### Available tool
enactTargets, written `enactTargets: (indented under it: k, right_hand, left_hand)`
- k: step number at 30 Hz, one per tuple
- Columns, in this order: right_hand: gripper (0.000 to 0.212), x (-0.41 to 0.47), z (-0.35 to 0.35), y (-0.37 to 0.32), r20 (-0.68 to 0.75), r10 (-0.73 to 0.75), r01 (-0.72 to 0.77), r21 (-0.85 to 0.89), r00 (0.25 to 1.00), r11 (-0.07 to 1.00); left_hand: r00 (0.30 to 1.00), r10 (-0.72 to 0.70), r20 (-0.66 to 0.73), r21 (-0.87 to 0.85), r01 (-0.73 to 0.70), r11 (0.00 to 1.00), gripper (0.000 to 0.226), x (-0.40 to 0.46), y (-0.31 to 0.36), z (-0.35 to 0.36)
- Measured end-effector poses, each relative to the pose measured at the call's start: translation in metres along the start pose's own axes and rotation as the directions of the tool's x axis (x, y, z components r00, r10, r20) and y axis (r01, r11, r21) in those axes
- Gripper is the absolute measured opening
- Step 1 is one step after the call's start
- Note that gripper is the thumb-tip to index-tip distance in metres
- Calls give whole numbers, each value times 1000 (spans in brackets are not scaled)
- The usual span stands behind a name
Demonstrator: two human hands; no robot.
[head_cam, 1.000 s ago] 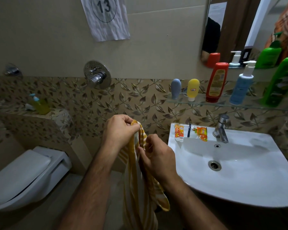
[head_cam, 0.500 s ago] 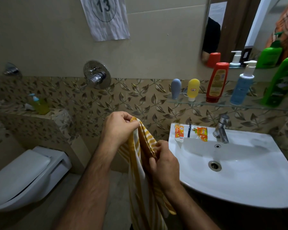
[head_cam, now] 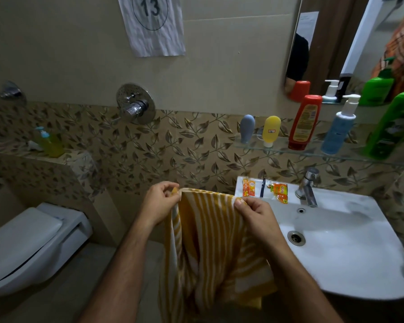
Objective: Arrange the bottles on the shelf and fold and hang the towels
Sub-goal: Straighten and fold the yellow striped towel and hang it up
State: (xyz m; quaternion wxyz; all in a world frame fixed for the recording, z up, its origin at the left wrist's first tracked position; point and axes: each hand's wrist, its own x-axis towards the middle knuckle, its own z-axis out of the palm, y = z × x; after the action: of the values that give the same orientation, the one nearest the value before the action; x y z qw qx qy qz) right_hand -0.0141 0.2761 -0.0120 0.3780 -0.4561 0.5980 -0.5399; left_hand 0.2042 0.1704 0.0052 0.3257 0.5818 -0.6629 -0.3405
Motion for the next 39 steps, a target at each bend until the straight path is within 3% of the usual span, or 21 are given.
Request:
enactTargets:
  k: [3,6,8,11,15,19,23,26,28,31,36,39]
  right_hand:
    - [22,14,5,-6,-60,-25,10,-230,998,973]
    - [19,20,7,-9,27,-91,94,-440,995,893]
    - [15,19,8,-13,147,-94,154,-479,985,864]
    - [15,15,10,-16,338,-39,212,-491,940,845]
    - [14,8,3,-18,413,-73,285,-480,908,829]
    - [7,7,-5,-11,339,-139,307,-516,931,800]
    - [18,6,-14,3,226,-158,262,-568,961,781]
    - [14,5,-24,16,183,-108,202,-642,977,739]
    - [10,4,-30,23,163,-55,146,-626,985,766]
    - [21,4,-37,31,190,-15,125,-585,982,801]
    - [17,8,-37,35,62,-46,72,-537,997,840]
    - [19,7,-38,31,109,-89,130,-455,990,881]
  left_hand:
    - [999,-24,36,-55,26,998,39,-9,-19,12]
    - [994,65,84,-143,-53,988,48,-20,-27,20]
    - [971,150,185,-225,-107,969,57,-27,-23,24]
    - [882,243,404,-287,-130,949,66,-34,-7,31]
    - [794,243,558,-364,-30,931,42,-36,4,37]
    - [855,194,482,-276,-62,959,15,-35,11,40]
    - [892,199,405,-203,-125,971,6,-38,23,38]
    - [902,210,378,-164,-158,974,4,-35,27,30]
    - [913,208,350,-133,-172,976,2,-31,29,24]
    - [931,193,310,-97,-171,980,1,-25,29,15]
    - [948,176,264,-44,-170,984,1,-17,29,5]
    - [954,174,246,-13,-176,984,2,-14,26,-1]
